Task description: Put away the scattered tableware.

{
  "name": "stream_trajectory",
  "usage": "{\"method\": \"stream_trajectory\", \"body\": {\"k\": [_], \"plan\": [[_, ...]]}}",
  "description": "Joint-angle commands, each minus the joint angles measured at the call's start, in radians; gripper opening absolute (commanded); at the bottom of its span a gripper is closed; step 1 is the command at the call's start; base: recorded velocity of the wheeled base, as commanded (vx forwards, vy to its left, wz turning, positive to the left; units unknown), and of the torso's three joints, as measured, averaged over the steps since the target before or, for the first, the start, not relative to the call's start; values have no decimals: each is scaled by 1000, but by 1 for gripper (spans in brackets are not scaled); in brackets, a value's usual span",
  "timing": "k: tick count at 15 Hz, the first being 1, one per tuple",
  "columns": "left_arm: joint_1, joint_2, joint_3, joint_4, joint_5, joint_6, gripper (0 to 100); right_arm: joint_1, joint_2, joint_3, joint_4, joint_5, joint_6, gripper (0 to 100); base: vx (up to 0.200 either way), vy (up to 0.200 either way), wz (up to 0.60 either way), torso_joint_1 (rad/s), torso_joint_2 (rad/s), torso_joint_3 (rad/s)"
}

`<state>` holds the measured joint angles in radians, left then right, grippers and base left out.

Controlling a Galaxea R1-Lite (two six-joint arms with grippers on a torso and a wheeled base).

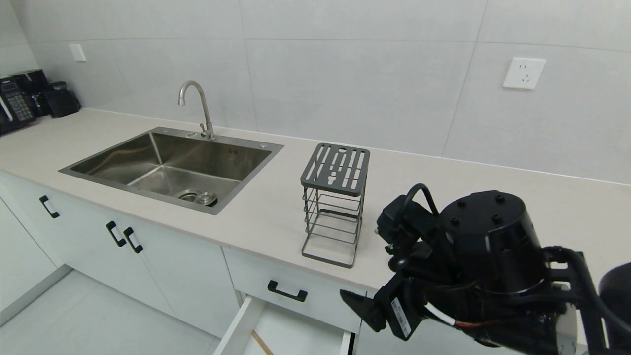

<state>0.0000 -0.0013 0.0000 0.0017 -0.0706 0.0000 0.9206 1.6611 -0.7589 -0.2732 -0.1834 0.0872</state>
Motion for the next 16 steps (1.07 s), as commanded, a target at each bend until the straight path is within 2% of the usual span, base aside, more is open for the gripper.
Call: {"method": "stream_trajectory", "body": {"k": [1,2,4,7,8,11,13,16], "plan": [[0,1,0,0,0,0,100,-63,-6,35,-1,-2,-9,100,0,0,0,0,0,0],[0,1,0,0,0,0,100,-129,-12,95,-3,-2,-69,100,0,0,0,0,0,0],[0,1,0,0,0,0,100,-217,-12,132,-12,4,-155,100,0,0,0,0,0,0],[0,1,0,0,0,0,100,-312,-11,135,-54,22,-207,100,0,0,0,0,0,0],[0,1,0,0,0,2,100,-375,-12,158,-57,38,-271,100,0,0,0,0,0,0],[0,1,0,0,0,0,100,-485,-9,178,-57,82,-371,100,0,0,0,0,0,0],[0,1,0,0,0,0,100,-520,-3,184,-57,99,-385,100,0,0,0,0,0,0],[0,1,0,0,0,0,100,-548,71,164,-63,101,-475,100,0,0,0,0,0,0]]}}
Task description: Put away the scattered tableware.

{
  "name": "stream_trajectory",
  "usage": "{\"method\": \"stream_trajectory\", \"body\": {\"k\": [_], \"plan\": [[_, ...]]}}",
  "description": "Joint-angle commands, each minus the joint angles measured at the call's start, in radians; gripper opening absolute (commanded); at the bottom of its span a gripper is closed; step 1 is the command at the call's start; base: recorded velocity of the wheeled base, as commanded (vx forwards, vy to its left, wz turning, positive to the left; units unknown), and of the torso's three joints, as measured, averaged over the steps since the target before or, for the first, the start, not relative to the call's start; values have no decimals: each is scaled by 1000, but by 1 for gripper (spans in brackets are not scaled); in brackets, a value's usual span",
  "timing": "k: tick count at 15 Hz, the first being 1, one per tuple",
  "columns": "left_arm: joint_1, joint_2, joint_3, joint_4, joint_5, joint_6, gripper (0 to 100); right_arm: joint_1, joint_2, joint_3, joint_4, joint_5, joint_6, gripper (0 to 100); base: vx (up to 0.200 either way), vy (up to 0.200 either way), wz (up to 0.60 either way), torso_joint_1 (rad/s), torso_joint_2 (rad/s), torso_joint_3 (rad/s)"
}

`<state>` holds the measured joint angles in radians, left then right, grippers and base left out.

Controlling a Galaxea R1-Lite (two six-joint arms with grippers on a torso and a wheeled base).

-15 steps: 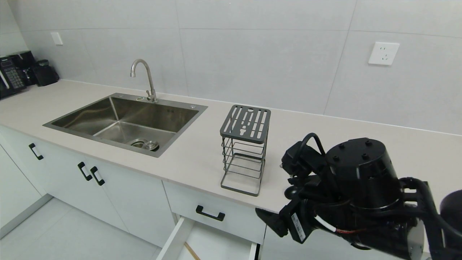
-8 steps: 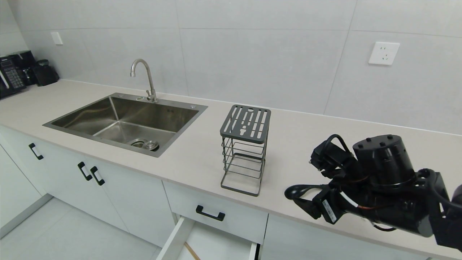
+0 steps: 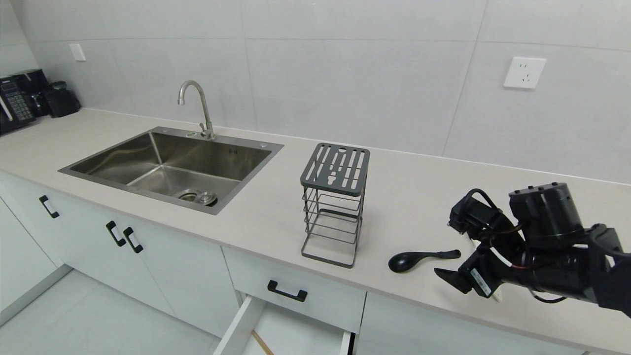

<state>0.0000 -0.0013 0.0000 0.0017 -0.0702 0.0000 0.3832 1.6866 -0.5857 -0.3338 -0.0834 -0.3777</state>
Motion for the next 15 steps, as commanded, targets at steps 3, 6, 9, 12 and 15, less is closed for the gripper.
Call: {"method": "stream_trajectory", "body": {"k": [3,6,9,12,15], "plan": [[0,1,0,0,0,0,100,-9,150,9,-125,5,-55,100,0,0,0,0,0,0],[0,1,0,0,0,0,100,-9,177,6,-148,37,-58,100,0,0,0,0,0,0],[0,1,0,0,0,0,100,-14,206,-8,-151,36,-58,100,0,0,0,0,0,0],[0,1,0,0,0,0,100,-15,245,-16,-182,33,-53,100,0,0,0,0,0,0],[0,1,0,0,0,0,100,-17,274,-55,-215,37,-35,100,0,0,0,0,0,0]]}}
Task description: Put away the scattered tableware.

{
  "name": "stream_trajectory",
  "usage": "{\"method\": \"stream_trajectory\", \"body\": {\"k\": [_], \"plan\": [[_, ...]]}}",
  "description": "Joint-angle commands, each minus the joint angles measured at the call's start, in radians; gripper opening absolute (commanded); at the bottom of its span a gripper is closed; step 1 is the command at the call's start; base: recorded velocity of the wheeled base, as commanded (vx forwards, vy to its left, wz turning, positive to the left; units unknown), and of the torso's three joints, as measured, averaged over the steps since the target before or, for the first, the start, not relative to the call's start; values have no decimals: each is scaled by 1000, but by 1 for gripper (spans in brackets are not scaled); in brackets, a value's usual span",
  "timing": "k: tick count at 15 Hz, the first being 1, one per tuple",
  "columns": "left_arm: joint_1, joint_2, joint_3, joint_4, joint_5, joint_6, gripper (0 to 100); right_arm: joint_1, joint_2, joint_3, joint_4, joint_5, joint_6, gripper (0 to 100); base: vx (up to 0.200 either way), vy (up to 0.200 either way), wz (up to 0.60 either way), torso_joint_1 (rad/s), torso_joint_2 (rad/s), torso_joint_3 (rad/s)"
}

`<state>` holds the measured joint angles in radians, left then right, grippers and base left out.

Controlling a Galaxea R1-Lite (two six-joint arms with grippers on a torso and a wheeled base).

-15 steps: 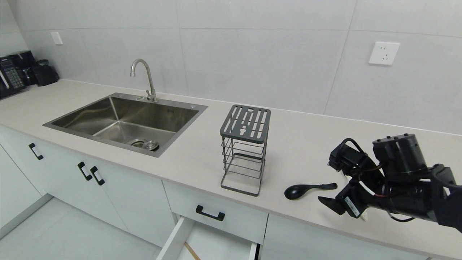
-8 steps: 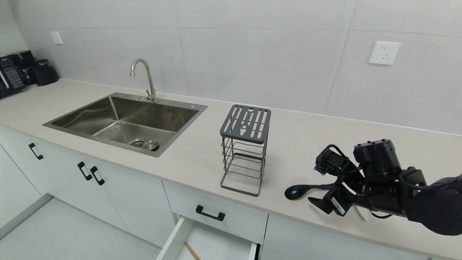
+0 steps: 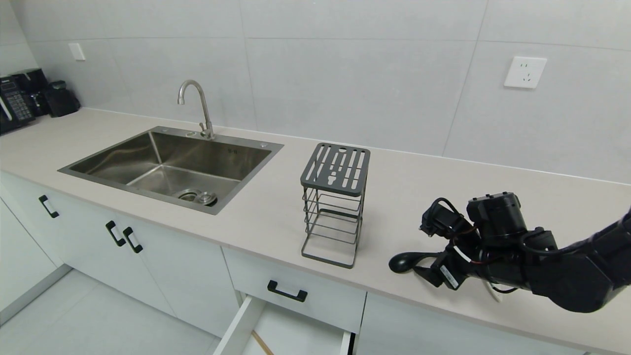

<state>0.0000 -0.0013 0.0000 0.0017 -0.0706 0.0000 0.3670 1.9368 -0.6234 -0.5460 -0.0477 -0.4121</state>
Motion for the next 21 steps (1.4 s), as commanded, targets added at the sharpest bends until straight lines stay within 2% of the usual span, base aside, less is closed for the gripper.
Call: {"method": "stream_trajectory", "body": {"k": [1,9,10,12,21], "plan": [[0,1,0,0,0,0,100,-2,24,-27,-3,2,15,100,0,0,0,0,0,0],[0,1,0,0,0,0,100,-16,80,-39,-5,6,39,100,0,0,0,0,0,0],[0,1,0,0,0,0,100,-17,96,-73,-5,69,39,100,0,0,0,0,0,0],[0,1,0,0,0,0,100,-16,120,-125,-3,126,52,100,0,0,0,0,0,0],[0,1,0,0,0,0,100,-39,172,-134,1,132,121,100,0,0,0,0,0,0]]}}
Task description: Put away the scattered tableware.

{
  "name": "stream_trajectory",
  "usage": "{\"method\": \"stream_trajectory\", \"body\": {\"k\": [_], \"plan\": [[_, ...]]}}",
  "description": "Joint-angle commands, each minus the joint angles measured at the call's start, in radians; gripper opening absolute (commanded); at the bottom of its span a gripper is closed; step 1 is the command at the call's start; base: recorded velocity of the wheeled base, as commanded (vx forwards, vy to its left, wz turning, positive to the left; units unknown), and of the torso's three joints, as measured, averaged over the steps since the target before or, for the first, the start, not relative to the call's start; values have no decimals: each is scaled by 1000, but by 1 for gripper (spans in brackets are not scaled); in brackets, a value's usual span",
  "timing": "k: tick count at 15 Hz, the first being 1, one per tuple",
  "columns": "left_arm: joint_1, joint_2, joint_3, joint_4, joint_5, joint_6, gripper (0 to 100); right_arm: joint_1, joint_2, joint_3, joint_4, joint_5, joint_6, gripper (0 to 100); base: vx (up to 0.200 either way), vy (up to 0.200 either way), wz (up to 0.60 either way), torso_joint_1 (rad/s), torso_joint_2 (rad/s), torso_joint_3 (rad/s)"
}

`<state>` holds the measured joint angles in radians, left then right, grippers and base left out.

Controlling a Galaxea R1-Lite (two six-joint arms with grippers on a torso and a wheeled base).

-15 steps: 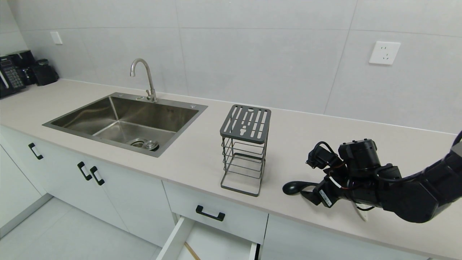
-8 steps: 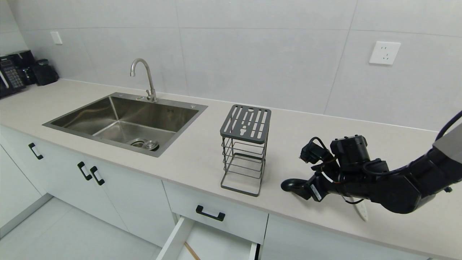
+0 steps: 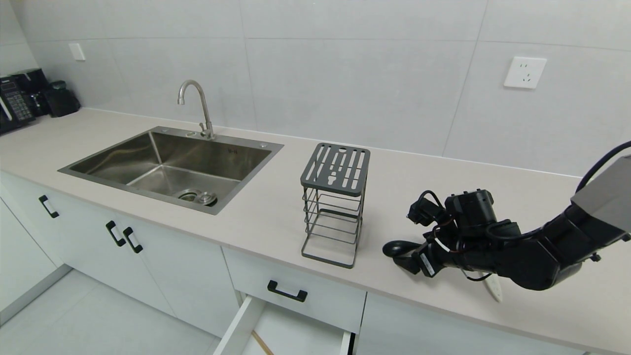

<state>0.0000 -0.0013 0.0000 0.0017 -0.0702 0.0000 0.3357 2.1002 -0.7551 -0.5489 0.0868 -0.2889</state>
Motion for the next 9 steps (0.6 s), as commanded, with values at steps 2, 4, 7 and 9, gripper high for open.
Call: {"method": "stream_trajectory", "body": {"k": [2,4,7,9], "plan": [[0,1,0,0,0,0,100,-12,17,-6,1,-1,-9,0,0,0,0,0,0,0],[0,1,0,0,0,0,100,-12,17,-9,0,-1,-6,0,0,0,0,0,0,0],[0,1,0,0,0,0,100,-12,15,-9,-2,-2,-7,0,0,0,0,0,0,0],[0,1,0,-2,0,0,100,-12,9,-9,-2,-2,-9,0,0,0,0,0,0,0]]}}
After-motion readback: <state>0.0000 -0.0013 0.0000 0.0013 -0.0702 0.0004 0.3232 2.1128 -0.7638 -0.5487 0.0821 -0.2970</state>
